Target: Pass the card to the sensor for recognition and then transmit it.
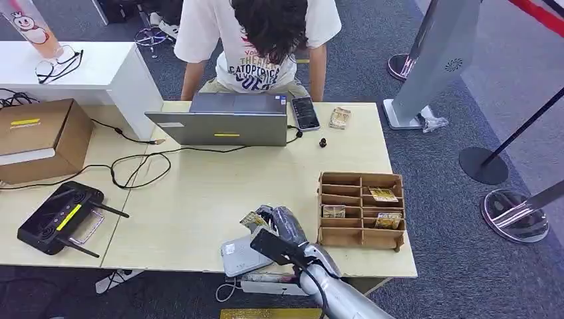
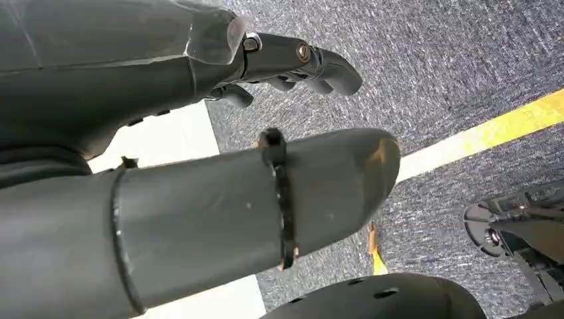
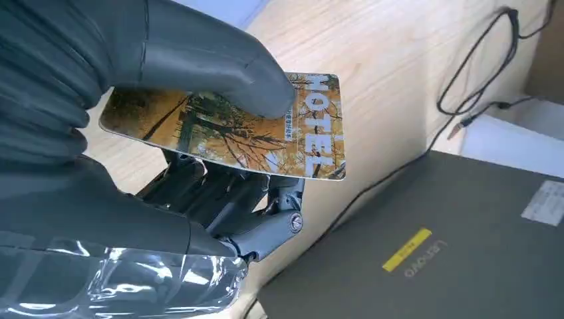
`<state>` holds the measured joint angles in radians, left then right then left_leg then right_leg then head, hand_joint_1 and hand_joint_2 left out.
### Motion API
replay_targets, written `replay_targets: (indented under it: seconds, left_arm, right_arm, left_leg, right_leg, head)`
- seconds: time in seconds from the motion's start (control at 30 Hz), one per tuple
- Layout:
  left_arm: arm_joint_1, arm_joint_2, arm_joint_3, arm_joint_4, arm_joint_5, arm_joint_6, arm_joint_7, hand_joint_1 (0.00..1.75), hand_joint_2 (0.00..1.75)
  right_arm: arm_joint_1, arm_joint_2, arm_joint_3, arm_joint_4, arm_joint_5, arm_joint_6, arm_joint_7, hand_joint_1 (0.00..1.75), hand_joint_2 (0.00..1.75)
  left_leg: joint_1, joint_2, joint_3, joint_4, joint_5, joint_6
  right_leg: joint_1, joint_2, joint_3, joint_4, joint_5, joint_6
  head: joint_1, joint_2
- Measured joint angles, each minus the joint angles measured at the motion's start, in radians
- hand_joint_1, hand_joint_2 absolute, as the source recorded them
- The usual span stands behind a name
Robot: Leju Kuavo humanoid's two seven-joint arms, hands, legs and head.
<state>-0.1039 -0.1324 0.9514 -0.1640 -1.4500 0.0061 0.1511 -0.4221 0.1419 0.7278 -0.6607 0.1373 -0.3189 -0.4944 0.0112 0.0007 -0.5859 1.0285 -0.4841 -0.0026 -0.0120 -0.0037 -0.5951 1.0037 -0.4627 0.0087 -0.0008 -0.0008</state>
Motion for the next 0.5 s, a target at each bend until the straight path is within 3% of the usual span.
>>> replay_targets:
  seconds: [0.23,0.5]
  left_arm:
    - [0.0,0.01,0.0,0.0,-0.003,-0.042,-0.009,0.0,0.0]
    - [-0.002,0.014,0.0,0.0,-0.003,-0.041,-0.01,0.0,0.0]
  right_arm:
    - [0.025,-0.013,-0.024,-0.078,0.001,-0.001,0.0,1.75,1.75]
    - [0.039,-0.025,-0.043,-0.144,-0.004,0.0,0.0,1.75,1.75]
  left_leg:
    - [0.0,0.0,0.0,0.0,0.0,0.0]
    - [0.0,0.0,0.0,0.0,0.0,0.0]
  right_leg:
    - [0.0,0.0,0.0,0.0,0.0,0.0]
    - [0.0,0.0,0.0,0.0,0.0,0.0]
  head:
    - [0.0,0.0]
    - [0.0,0.0]
